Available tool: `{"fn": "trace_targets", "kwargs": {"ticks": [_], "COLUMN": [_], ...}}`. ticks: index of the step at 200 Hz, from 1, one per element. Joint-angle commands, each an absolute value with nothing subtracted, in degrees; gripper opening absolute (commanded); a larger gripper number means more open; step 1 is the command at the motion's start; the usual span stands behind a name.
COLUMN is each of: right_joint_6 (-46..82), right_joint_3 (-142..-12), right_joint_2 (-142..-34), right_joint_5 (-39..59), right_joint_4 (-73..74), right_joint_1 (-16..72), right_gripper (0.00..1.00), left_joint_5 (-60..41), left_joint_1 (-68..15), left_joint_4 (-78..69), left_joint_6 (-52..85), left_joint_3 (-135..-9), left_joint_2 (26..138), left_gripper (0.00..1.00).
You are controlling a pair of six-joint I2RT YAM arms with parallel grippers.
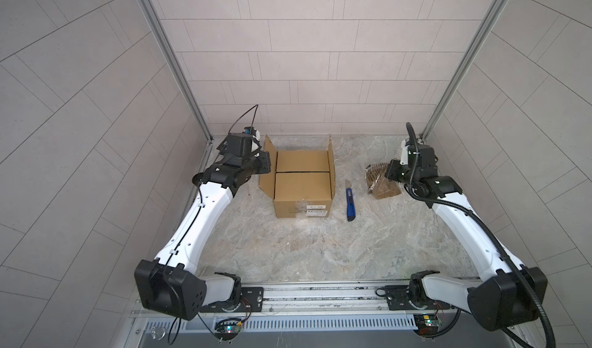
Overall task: Unpack the express box
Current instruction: 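Lower the bag onto the table beside the box and open the right gripper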
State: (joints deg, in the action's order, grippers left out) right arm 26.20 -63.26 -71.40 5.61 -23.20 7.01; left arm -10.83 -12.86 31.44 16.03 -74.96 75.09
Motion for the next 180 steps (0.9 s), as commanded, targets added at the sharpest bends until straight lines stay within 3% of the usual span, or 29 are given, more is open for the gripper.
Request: {"fn": "trace_targets", "kwargs": {"ticks": [1, 76, 133, 146, 158, 180], "right_joint_6": [24.44, 23.96, 25.05, 25.05, 24.59, 22.56], "right_joint_3": [-63.74, -66.04, -66.59, -66.54, -66.7, -68.07], "right_joint_2": [-74.35, -91.15, -97.37, -97.01, -95.8, -92.23], "right_joint_5": [7.13, 11.41, 13.51, 12.74, 11.28, 7.77], "right_joint_4": [-10.94, -0.31, 1.08, 0.25, -0.49, -4.16], "right_joint_1": [6.64, 5.12, 3.43, 3.37, 3.34, 3.32], "right_gripper": [0.0, 0.0, 0.0, 0.2, 0.36, 0.53], "left_joint_5": [-12.02, -13.21, -13.88, -13.84, -13.86, -13.71], "left_joint_1": [-12.77, -12.74, -12.75, -12.75, -12.8, -12.77], "left_joint_4": [29.12, 28.32, 27.71, 27.68, 27.53, 26.72], "left_joint_6": [16.56, 17.14, 17.31, 17.31, 17.24, 17.28], "left_joint_3": [-74.99, -74.44, -73.74, -73.65, -73.69, -73.65], "left_joint_2": [75.32, 75.94, 76.11, 76.11, 75.94, 75.04], "left_gripper": [0.0, 0.0, 0.0, 0.06, 0.19, 0.69]}}
